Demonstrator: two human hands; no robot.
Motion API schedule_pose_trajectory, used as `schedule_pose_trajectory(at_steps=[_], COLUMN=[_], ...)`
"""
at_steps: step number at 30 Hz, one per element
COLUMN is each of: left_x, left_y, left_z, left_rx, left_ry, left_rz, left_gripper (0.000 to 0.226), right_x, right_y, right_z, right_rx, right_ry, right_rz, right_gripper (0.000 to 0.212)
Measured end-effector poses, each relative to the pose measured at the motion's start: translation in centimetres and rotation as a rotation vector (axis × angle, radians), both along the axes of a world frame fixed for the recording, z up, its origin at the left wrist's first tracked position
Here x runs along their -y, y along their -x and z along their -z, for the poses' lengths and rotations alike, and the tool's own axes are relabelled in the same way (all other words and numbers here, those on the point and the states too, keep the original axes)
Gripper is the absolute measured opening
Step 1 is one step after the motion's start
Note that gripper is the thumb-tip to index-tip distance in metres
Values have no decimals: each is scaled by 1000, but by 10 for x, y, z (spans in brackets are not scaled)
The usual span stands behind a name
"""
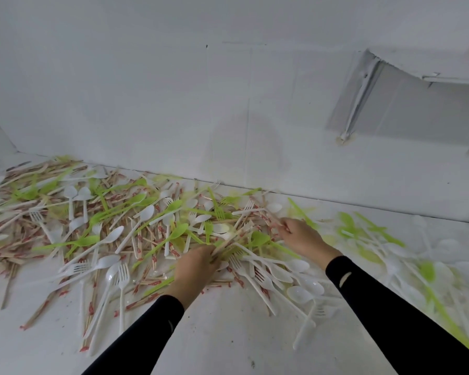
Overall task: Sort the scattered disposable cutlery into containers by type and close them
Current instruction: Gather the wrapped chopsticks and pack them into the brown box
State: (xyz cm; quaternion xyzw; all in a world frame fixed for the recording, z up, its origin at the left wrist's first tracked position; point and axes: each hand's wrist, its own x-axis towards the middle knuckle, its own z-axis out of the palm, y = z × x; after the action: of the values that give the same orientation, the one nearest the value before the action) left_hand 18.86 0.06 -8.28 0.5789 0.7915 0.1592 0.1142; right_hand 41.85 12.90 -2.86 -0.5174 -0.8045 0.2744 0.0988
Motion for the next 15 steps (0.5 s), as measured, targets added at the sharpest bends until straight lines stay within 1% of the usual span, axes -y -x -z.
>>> schedule_pose_trajectory(at_steps=[1, 4, 5, 7, 9, 10, 15], left_x=[-1, -4, -3, -2, 0, 2, 10], left_y=[1, 6, 8, 12, 16, 18, 22], left_z=[0, 0, -1, -2, -3, -4, -9], left_rx=[-10, 15, 29, 69, 85, 92, 174], left_ry=[2, 23, 31, 48, 51, 39, -76], left_rz=[0, -15, -22, -29, -22, -14, 39], left_gripper=[23, 27, 27, 27, 35, 36, 22], right_x=[-3, -11, -13, -17, -18, -18, -11], right_y=[0, 0, 0, -1, -4, -5, -23], right_z=[6, 19, 25, 37, 48, 50, 50], right_rx=[98, 260, 308, 381, 418, 428, 414], right_ry=[-33, -160, -190, -194, -177, -191, -268], right_rz=[-19, -81, -107, -143, -135, -122, -117], right_gripper=[26, 24, 26, 38, 48, 48, 33])
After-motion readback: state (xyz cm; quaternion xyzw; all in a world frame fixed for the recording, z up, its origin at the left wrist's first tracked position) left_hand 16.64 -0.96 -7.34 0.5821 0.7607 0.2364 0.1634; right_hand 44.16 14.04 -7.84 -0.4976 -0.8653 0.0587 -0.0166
